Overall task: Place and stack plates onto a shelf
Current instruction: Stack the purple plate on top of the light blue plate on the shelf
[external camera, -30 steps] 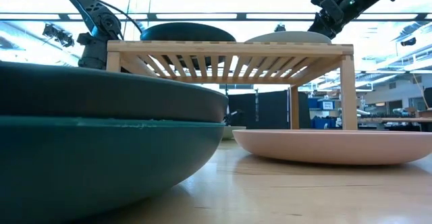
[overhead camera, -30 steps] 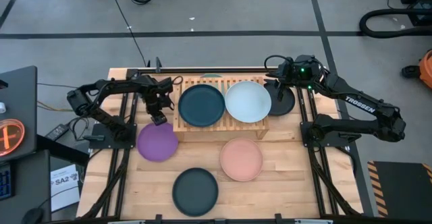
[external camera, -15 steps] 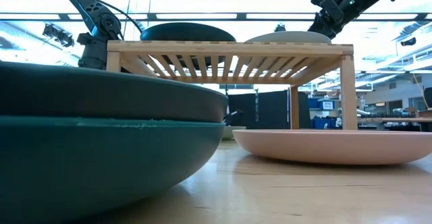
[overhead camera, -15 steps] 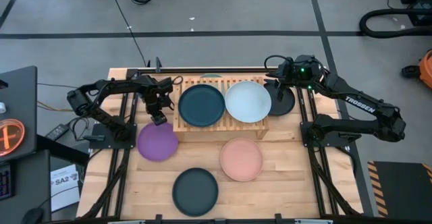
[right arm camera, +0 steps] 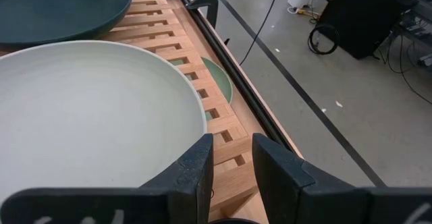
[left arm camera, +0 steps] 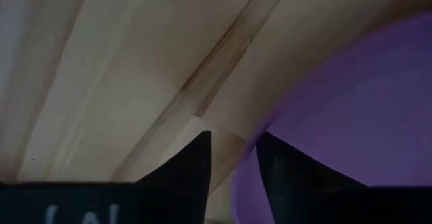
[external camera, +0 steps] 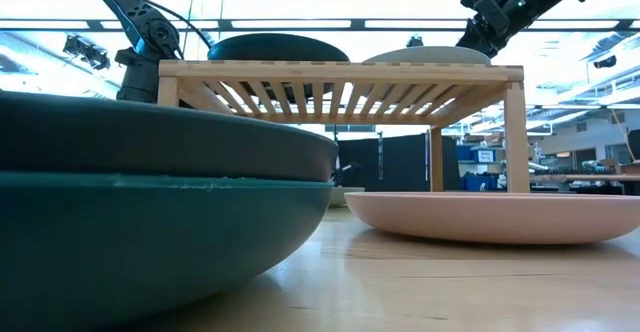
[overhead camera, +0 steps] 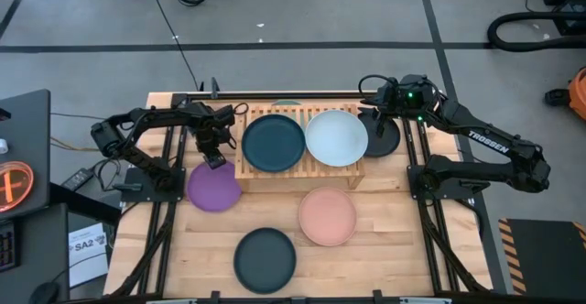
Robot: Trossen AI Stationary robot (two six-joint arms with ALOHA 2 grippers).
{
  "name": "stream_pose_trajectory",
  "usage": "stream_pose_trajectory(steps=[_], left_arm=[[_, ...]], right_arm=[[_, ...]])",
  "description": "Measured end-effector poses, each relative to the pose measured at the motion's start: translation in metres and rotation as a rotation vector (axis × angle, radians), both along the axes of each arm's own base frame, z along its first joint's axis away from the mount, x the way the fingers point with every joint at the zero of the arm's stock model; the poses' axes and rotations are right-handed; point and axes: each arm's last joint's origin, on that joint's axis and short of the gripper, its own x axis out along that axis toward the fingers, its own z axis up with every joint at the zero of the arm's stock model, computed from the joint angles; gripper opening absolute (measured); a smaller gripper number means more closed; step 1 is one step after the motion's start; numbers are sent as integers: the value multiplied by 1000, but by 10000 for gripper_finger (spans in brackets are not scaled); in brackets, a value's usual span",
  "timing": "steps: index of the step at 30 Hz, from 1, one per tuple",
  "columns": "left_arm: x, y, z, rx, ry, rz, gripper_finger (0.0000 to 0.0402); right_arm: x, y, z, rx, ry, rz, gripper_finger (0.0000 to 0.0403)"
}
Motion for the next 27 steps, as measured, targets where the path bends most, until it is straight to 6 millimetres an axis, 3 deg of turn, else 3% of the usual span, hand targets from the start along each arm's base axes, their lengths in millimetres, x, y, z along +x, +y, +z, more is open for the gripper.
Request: stream_pose_trajectory(steps=[11,27], left_arm=[[-1,0,0,-1,6,-5,12],[-4,0,8,13,72,-6,12]], right_arm=[[0,0,0,0,0,0,109],[0,0,0,0,0,0,110]])
